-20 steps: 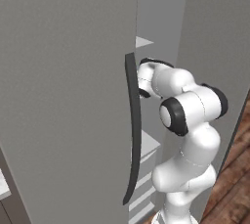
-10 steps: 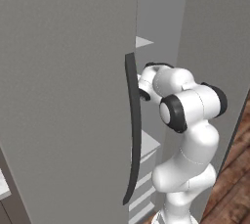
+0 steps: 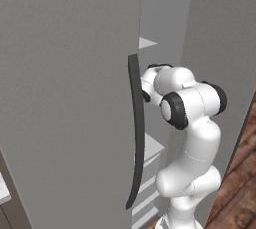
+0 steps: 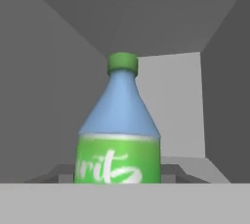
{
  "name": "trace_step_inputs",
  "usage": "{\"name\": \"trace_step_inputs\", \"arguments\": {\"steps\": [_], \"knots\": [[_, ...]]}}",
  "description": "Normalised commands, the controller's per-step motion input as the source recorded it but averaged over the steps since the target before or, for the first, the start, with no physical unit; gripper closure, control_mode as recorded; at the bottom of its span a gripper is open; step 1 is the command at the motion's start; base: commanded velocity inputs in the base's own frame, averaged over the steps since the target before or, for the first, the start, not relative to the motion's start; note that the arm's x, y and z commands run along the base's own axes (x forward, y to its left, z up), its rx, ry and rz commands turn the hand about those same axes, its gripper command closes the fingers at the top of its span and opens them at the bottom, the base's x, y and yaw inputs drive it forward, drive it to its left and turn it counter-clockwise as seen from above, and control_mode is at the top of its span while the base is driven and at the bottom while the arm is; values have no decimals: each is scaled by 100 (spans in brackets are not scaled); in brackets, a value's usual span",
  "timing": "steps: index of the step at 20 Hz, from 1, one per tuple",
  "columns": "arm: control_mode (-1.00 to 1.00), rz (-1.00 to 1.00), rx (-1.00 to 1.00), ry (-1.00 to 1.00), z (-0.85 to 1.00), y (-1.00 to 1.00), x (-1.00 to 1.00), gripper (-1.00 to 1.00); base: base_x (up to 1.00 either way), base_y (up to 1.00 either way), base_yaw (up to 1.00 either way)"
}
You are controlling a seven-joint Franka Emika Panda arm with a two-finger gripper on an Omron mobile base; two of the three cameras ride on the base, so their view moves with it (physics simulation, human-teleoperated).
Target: Take the bottled waters from the counter and place them in the freezer to freeze. Close the freezer door after placing the bottles.
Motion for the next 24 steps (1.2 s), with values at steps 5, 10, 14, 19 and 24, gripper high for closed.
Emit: {"name": "trace_step_inputs", "arguments": {"steps": [5, 10, 14, 19, 24], "knots": [[-100, 0, 0, 0, -39, 0, 24, 100, 0, 0, 0], [-100, 0, 0, -12, -17, -3, -19, 100, 0, 0, 0], [-100, 0, 0, -29, -1, -10, -44, 100, 0, 0, 0], [-100, 0, 3, -23, 0, -7, -19, 100, 0, 0, 0], [-100, 0, 4, 0, 0, 0, 0, 100, 0, 0, 0]]}}
